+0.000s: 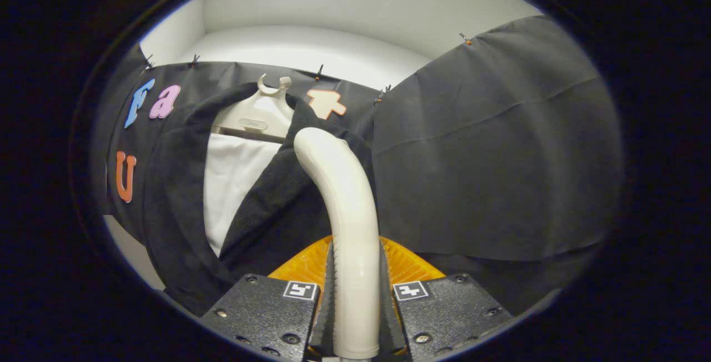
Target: Iron the clothes twice with a garment steamer, once on the left side and once on the right side.
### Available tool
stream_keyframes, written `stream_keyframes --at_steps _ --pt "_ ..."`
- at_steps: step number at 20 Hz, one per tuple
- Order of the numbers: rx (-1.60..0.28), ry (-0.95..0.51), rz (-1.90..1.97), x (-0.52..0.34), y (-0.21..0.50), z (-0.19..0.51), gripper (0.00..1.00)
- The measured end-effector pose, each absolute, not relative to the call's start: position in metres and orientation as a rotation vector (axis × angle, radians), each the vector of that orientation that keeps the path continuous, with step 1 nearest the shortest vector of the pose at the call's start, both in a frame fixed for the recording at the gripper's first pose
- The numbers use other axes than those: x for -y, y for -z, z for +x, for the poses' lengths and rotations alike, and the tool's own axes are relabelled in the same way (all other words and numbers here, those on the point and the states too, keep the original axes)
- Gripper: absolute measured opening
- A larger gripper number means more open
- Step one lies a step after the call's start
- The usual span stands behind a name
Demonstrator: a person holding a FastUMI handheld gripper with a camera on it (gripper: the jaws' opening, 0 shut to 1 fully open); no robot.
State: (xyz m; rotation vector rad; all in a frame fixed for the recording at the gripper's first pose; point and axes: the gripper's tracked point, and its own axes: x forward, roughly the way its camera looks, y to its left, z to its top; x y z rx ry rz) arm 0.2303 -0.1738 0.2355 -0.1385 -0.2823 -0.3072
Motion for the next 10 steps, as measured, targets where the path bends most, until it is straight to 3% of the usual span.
stream_keyframes --at_steps 10 --pt "0.191 0.305 -0.148 0.173 -0.176 0.22 0.37"
